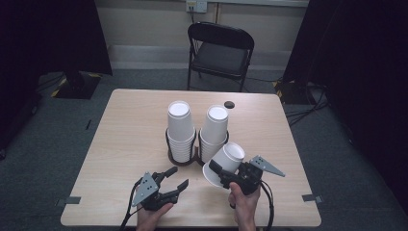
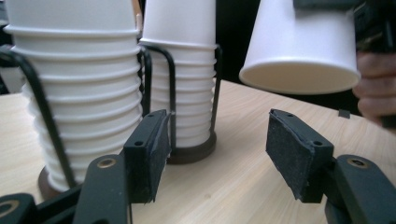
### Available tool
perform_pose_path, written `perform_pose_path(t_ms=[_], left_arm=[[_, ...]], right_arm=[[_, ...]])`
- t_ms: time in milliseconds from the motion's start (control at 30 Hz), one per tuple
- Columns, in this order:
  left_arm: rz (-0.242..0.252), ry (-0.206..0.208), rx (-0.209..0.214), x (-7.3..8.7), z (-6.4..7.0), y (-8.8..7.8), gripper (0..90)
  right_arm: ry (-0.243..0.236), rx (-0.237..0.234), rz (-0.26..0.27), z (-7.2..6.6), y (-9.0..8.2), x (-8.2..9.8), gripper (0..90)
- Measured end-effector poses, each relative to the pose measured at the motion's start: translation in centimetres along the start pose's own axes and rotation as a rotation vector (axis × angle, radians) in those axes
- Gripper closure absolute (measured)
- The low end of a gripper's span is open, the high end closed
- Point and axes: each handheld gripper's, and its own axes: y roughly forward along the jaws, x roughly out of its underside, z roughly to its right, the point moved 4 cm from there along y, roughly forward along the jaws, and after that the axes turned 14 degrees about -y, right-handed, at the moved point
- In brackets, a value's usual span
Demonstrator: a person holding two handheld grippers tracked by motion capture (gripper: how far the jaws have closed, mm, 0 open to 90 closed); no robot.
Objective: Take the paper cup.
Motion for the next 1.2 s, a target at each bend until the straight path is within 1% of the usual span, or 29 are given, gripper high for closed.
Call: perform_pose_path(t_ms=[67,133,167,200,267,300,333,367,400,467,500,600,700,733,767,800,867,933,1000,1067,1133,1200], left_arm=[[0.004,0.008,0.007,0.0,0.2,0.3,38.6],[0.005,0.029,0.002,0.0,0.3,0.5,38.7],[0.009,0.022,0.006,0.1,0.5,0.6,39.0],[0.010,0.033,0.008,0.1,0.5,0.7,39.1],[0.031,0.043,0.012,0.2,0.7,1.0,39.9],[0.042,0.050,0.018,0.2,0.8,1.1,39.9],[0.045,0.063,0.024,0.3,1.0,1.2,41.5],[0.045,0.066,0.024,0.3,1.1,1.3,44.3],[0.052,0.073,0.030,0.3,1.1,1.4,44.2],[0.063,0.070,0.048,0.3,1.3,1.5,44.3],[0.066,0.070,0.055,0.3,1.4,1.6,44.8],[0.066,0.066,0.076,0.3,1.5,1.8,45.2],[0.068,0.067,0.083,0.3,1.4,2.0,46.9],[0.068,0.062,0.091,0.3,1.4,2.0,48.0],[0.067,0.058,0.093,0.3,1.4,2.1,49.3],[0.064,0.055,0.097,0.4,1.4,2.2,49.9],[0.060,0.056,0.103,0.4,1.3,2.3,51.2],[0.062,0.048,0.111,0.5,1.4,2.5,52.7],[0.062,0.055,0.108,0.5,1.4,2.6,54.8],[0.057,0.061,0.108,0.6,1.4,2.9,56.4],[0.049,0.067,0.106,0.8,1.5,3.2,57.4],[0.052,0.058,0.112,0.9,1.6,3.5,57.4]], right_arm=[[0.025,-0.014,0.003,-0.1,0.0,0.4,17.2],[0.040,-0.023,0.005,-0.1,0.1,0.7,17.2],[0.052,-0.031,0.007,-0.1,0.1,0.9,17.2],[0.057,-0.035,0.012,-0.1,0.1,1.0,17.2],[0.083,-0.049,0.018,-0.1,0.1,1.3,17.2],[0.083,-0.049,0.018,-0.1,0.1,1.3,17.2],[0.097,-0.057,0.028,0.0,0.1,1.4,17.2],[0.116,-0.066,0.043,0.1,0.0,1.5,17.2],[0.132,-0.070,0.055,0.1,-0.1,1.5,17.3],[0.155,-0.082,0.064,0.2,-0.1,1.7,17.3],[0.174,-0.096,0.065,0.2,-0.1,1.9,17.2],[0.215,-0.126,0.063,0.2,0.0,2.3,17.2],[0.254,-0.142,0.066,0.0,0.3,2.8,17.3],[0.262,-0.144,0.066,0.0,0.3,2.9,17.3],[0.278,-0.157,0.068,-0.2,0.4,3.1,17.3],[0.288,-0.167,0.060,-0.3,0.5,3.2,17.3],[0.303,-0.172,0.061,-0.5,0.6,3.5,17.3],[0.331,-0.188,0.055,-0.6,0.8,3.7,17.3],[0.339,-0.184,0.043,-0.6,0.9,3.9,17.3],[0.356,-0.193,0.037,-0.7,1.0,3.9,17.3],[0.364,-0.206,0.029,-0.8,1.2,4.0,17.3],[0.364,-0.233,0.005,-1.0,1.5,4.2,17.2]])
